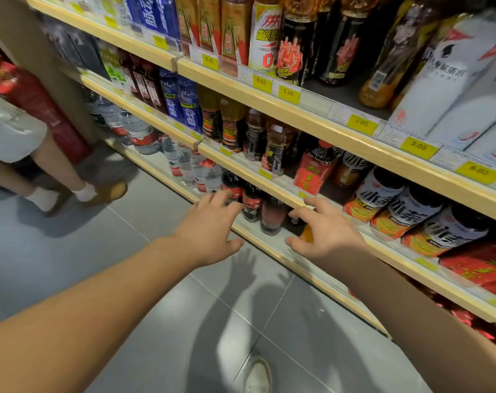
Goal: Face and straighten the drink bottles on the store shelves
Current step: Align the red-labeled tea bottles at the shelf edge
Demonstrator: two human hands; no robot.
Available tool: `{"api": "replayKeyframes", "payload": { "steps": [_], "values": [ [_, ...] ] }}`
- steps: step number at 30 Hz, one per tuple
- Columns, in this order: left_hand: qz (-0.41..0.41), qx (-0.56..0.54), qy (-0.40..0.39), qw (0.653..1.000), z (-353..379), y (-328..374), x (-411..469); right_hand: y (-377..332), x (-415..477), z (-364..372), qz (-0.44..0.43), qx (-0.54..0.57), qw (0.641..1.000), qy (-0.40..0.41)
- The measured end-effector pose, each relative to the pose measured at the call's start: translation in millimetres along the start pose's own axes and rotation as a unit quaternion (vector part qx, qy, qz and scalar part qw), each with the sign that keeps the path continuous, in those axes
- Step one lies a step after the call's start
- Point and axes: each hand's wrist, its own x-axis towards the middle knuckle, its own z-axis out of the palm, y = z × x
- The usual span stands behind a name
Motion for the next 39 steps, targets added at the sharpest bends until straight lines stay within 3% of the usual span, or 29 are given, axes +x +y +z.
{"api": "replayKeyframes", "payload": {
  "steps": [11,20,30,33,39],
  "values": [
    [0.02,0.019,-0.045,0.999,15.3,7.3,99.8,51.5,57.8,-5.0,0.035,0.032,0.997,0.053],
    [0.059,0.016,-0.058,0.996,61.5,10.0,179.1,83.2,102.8,3.6,0.11,0.052,0.992,0.024],
    [0.145,-0.003,-0.044,0.988,104.3,-13.0,251.1,96.0,144.1,18.2,0.22,0.114,0.96,0.129],
    [0.191,0.038,-0.03,0.98,111.7,-20.1,268.0,95.8,156.1,20.1,0.254,0.125,0.947,0.154],
    [0.247,0.034,-0.012,0.968,132.0,-33.7,285.8,96.6,183.2,21.1,0.266,0.069,0.949,0.155]
  ]
}}
